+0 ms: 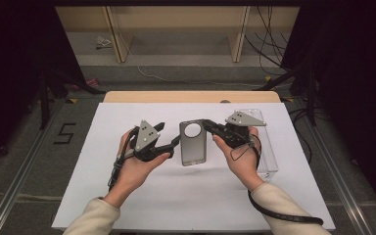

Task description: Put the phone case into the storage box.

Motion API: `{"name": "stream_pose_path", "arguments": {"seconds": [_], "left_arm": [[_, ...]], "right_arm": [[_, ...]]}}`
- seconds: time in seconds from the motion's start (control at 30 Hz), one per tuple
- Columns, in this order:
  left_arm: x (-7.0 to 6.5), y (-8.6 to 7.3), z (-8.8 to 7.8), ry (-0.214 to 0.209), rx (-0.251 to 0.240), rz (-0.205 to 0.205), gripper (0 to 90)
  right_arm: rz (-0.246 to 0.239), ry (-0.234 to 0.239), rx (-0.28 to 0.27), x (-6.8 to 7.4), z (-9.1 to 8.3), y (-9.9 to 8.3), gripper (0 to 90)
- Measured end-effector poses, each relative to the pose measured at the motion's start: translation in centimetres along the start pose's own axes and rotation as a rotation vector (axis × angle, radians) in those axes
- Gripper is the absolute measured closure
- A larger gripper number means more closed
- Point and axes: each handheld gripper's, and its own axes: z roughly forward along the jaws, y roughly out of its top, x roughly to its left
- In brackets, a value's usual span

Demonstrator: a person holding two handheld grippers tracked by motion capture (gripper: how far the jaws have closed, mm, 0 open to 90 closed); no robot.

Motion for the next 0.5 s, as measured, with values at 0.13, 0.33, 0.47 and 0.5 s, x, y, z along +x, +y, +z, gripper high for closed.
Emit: {"name": "stream_pose_path", "arguments": {"seconds": [0.13, 0.33, 0.47, 0.5], "left_arm": [[0.2, -0.3, -0.5, 0.009, 0.015, 0.02, 17.0], [0.8, -0.9, -1.6, 0.007, 0.023, 0.027, 9.2], [1.2, -1.5, -2.3, 0.003, 0.033, 0.032, 5.0], [1.3, -1.6, -2.5, 0.002, 0.034, 0.035, 4.2]], "right_arm": [[0.004, -0.007, -0.011, -0.3, -0.2, 0.2, 85.1], [0.01, -0.021, -0.025, -0.7, -0.6, 0.6, 85.1], [0.013, -0.026, -0.032, -0.9, -0.8, 0.8, 85.1], [0.015, -0.027, -0.034, -1.0, -0.8, 0.8, 85.1]]}}
